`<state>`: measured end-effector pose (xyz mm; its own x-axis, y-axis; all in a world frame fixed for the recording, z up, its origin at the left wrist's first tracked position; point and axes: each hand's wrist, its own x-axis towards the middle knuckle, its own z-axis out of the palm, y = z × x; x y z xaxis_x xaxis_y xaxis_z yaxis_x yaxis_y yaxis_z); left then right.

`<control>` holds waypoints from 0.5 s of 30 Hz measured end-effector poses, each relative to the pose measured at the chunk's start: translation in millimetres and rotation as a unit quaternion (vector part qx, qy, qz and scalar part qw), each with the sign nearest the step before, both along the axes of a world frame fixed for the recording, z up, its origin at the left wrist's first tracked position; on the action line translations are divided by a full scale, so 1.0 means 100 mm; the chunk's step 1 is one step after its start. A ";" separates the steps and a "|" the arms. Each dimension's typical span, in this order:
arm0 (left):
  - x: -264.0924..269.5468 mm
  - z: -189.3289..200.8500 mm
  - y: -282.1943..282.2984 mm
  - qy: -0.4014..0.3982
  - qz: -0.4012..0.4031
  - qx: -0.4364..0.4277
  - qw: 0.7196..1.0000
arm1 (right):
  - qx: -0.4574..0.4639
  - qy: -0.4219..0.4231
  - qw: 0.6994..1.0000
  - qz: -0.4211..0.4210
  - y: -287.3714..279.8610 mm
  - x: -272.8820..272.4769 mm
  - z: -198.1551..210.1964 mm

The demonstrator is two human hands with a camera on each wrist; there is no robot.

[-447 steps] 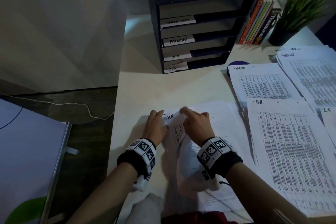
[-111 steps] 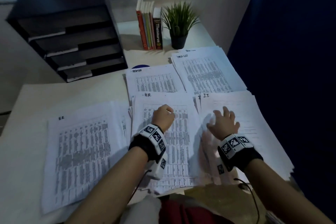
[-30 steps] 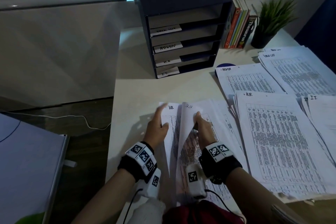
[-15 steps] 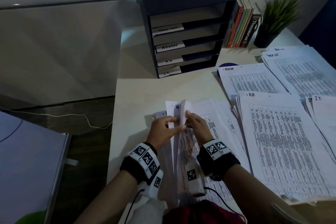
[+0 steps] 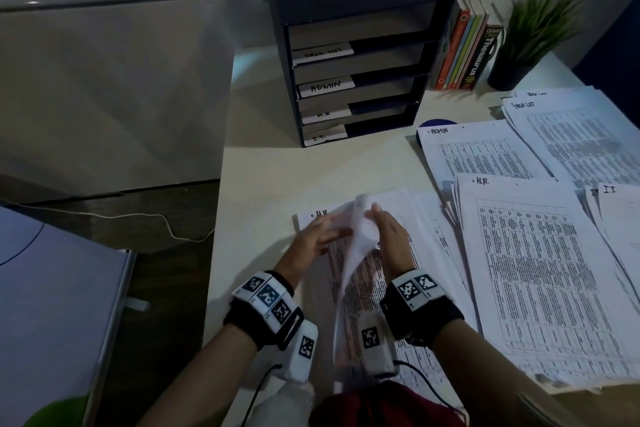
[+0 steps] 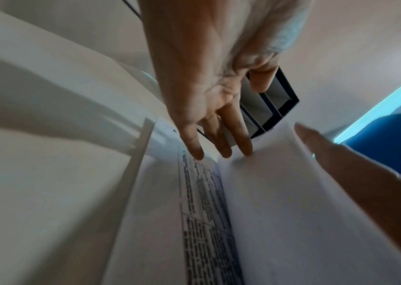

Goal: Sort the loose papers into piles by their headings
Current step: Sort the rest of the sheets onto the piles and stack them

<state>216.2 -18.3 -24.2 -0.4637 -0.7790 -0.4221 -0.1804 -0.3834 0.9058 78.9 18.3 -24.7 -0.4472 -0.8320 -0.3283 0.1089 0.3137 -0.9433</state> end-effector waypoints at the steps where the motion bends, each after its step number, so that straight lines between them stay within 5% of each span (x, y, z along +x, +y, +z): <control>1: -0.03 -0.02 0.01 -0.016 -0.040 0.000 0.999 | 0.006 -0.007 1.000 0.014 -0.02 0.01 0.01; 6: -0.06 -0.14 -0.06 -0.114 -0.069 -0.069 0.989 | 0.007 0.067 0.998 0.001 0.03 -0.04 0.00; 11: 0.05 -0.26 -0.33 -0.394 -0.053 -0.215 0.892 | 0.006 0.187 0.982 0.017 0.14 -0.01 0.00; 15: 0.11 -0.28 -0.48 -0.431 -0.097 -0.226 0.868 | 0.063 0.253 0.955 0.140 0.07 -0.03 -0.14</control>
